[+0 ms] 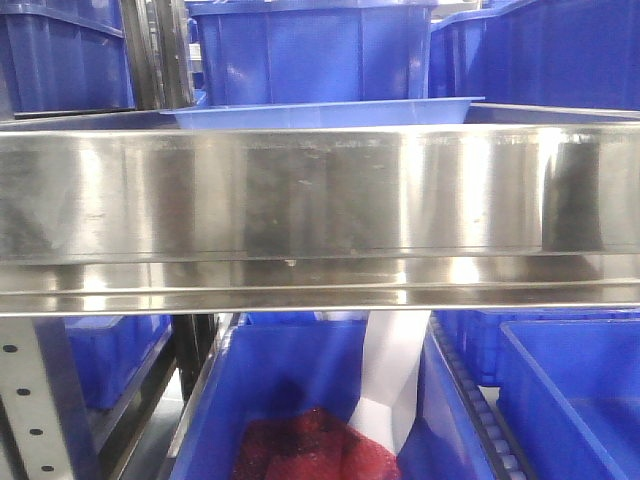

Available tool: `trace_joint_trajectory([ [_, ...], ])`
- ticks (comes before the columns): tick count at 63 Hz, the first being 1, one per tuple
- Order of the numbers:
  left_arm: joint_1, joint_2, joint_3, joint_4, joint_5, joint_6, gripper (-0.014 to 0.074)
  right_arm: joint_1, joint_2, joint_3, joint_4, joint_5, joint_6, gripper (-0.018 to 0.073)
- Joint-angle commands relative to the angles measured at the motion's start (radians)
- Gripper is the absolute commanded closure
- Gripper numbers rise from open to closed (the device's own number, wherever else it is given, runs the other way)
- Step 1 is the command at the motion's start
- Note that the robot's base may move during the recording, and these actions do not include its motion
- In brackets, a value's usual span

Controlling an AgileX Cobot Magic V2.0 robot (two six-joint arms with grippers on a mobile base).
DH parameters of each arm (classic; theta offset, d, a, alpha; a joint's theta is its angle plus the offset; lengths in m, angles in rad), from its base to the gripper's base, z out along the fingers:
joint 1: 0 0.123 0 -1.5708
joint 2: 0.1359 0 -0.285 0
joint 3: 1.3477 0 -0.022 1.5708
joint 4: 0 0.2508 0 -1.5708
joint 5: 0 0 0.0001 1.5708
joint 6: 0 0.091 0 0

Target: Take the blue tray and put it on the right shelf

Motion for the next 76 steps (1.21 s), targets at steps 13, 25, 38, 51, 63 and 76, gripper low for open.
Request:
trace_joint_trajectory([
  [13, -0.017, -0.372, 0.357, 0.005, -0.296, 0.048, 0.0645, 0.002, -0.366, 0.367, -0.014, -0.272, -0.088, 0.0502],
  [25, -0.017, -0.606, 0.529, 0.007, -0.383, 0.081, 0.0645, 0.002, -0.632, 0.590, -0.015, -0.388, -0.088, 0.0502],
  [38, -0.017, -0.787, 0.596, 0.005, -0.381, 0.123, 0.0645, 0.002, -0.867, 0.708, -0.022, -0.479, -0.088, 0.0502],
  [51, -0.017, -0.810, 0.596, 0.001, -0.381, 0.123, 0.0645, 0.002, -0.880, 0.715, -0.022, -0.482, -0.088, 0.0503],
  [63, -0.017, -0.810, 0.596, 0.001, -0.381, 0.123, 0.0645, 0.002, -0.880, 0.715, -0.022, -0.481, -0.088, 0.0503],
  [76, -0.016, -0.810, 0.596, -0.024, -0.381, 0.123, 0.0645, 0.002, -0.880, 0.715, -0.022, -0.481, -0.088, 0.0503],
])
